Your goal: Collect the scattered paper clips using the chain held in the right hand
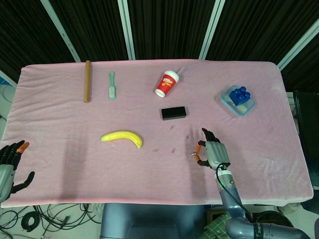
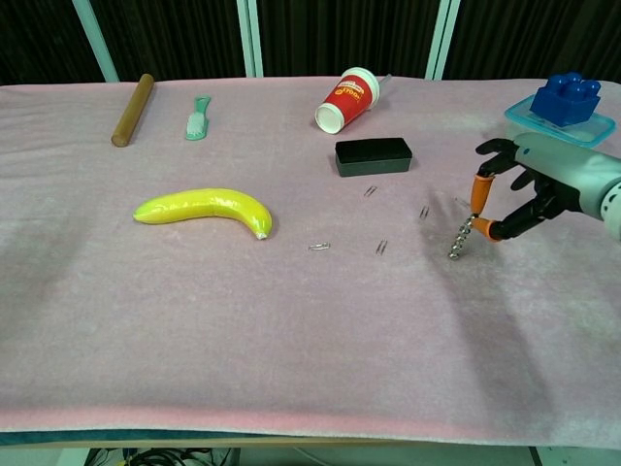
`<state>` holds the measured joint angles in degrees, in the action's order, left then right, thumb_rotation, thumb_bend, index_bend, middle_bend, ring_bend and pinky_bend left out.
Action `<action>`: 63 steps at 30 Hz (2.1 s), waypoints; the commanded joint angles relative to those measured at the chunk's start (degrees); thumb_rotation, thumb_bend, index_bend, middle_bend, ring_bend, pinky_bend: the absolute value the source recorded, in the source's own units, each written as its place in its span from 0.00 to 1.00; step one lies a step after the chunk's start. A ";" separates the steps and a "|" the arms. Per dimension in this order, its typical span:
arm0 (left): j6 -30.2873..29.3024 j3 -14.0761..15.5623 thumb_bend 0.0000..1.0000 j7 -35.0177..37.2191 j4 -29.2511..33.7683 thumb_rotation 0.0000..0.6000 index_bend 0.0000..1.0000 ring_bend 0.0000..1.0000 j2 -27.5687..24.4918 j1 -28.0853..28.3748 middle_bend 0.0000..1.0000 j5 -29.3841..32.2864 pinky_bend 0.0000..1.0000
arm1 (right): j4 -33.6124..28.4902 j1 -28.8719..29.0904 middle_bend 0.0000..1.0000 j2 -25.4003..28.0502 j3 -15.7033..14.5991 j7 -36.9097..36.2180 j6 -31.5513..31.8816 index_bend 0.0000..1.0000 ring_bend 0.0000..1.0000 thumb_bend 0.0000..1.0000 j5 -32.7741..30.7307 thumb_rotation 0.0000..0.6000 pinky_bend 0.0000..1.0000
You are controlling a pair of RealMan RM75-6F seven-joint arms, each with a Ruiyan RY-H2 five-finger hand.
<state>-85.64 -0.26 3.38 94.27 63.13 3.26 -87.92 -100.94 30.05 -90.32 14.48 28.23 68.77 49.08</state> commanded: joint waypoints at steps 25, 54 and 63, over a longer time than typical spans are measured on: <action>-0.37 -0.03 0.36 0.23 -0.17 1.00 0.10 0.00 0.06 -0.17 0.04 -0.07 0.00 | 0.85 3.53 0.00 8.92 8.86 -8.77 -8.84 0.61 0.00 0.37 -8.64 1.00 0.17; -0.36 -0.52 0.36 -1.44 0.10 1.00 0.10 0.00 0.61 -0.10 0.04 0.69 0.00 | 15.59 9.69 0.00 7.39 7.73 -14.31 -18.74 0.63 0.00 0.40 -14.47 1.00 0.17; -0.33 -0.54 0.36 -1.50 0.07 1.00 0.10 0.00 0.61 -0.08 0.04 0.71 0.00 | 19.99 11.94 0.00 4.88 7.81 -15.20 -19.60 0.63 0.00 0.40 -15.04 1.00 0.17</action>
<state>-85.98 -0.79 1.88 94.34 63.74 3.17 -87.22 -81.12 41.87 -85.29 22.31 13.14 49.21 34.11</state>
